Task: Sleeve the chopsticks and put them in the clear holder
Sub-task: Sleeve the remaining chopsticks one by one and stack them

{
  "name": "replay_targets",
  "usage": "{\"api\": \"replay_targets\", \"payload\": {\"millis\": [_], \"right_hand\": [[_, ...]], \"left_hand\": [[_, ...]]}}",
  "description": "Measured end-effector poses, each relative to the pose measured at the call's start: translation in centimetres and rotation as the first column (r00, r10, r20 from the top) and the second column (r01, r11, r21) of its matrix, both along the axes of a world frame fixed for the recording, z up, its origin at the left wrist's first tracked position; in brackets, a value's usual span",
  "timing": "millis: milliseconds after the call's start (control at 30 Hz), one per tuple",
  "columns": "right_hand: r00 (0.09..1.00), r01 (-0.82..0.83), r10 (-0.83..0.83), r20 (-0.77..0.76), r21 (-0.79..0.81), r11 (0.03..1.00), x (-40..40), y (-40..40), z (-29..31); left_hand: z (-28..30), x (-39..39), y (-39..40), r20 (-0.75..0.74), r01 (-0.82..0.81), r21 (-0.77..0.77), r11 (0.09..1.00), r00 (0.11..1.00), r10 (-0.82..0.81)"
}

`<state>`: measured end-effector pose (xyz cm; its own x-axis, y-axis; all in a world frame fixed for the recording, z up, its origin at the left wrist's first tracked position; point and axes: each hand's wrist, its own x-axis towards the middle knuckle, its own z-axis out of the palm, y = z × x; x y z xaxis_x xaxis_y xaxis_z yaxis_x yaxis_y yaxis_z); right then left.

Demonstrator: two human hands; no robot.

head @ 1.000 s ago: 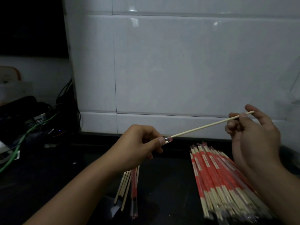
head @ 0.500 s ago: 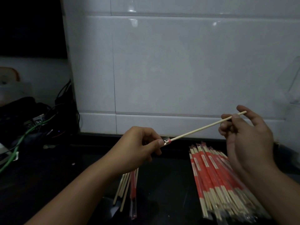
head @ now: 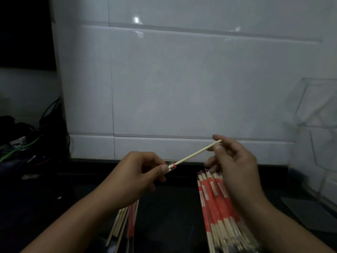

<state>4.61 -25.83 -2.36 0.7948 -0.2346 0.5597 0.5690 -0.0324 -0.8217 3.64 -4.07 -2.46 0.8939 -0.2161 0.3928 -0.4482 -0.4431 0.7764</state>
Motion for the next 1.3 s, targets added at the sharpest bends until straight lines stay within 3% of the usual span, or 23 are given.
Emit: {"api": "replay_targets", "payload": {"millis": [100,167,233,267,433,600,867,967,1300], "right_hand": [[1.000,-0.027,0.030,0.004,-0.317,0.948,-0.9,1.3,-1.3],[0.990,-0.141,0.124,-0.068,-0.513,0.847,-1.6,2.2,-2.1],[0.961,-0.276,0.227,-0.158,-0.607,0.745,-2.1,3.0,-2.8],[0.952,-0.304,0.250,-0.175,-0.599,0.741,-2.3,3.3,-2.9],[0.965,-0.210,0.132,-0.228,-0.361,0.909,-1.7,2.8,-2.0],[0.943,-0.258,0.136,-0.305,-0.407,0.876,-1.1,1.9,-1.7],[0.978,-0.113,0.072,-0.195,-0.212,0.971,-0.3,1.6,-1.4],[0.961,-0.162,0.138,-0.240,-0.083,0.983,-0.4,1.4,-1.1],[0.925,-0.214,0.229,-0.304,0.083,0.973,-0.4,0.7,-0.5]], "left_hand": [[-0.2,0.0,0.1,0.013,0.003,0.023,1.000,1.000,-0.003],[-0.3,0.1,0.1,0.022,0.028,0.046,0.999,0.999,-0.029],[-0.5,0.2,0.0,0.026,0.058,0.068,0.996,0.998,-0.060],[-0.5,0.1,0.0,0.029,0.063,0.076,0.995,0.997,-0.066],[-0.5,-0.2,-0.2,0.059,0.039,0.111,0.993,0.997,-0.046],[-0.5,-0.4,-0.6,0.052,0.049,0.107,0.993,0.997,-0.055],[0.1,-0.5,-0.1,-0.018,0.031,0.112,0.993,0.999,-0.030],[0.2,-0.7,-0.1,-0.015,0.021,0.110,0.994,1.000,-0.020],[0.5,-0.7,0.3,-0.036,0.049,0.107,0.993,0.998,-0.046]]}}
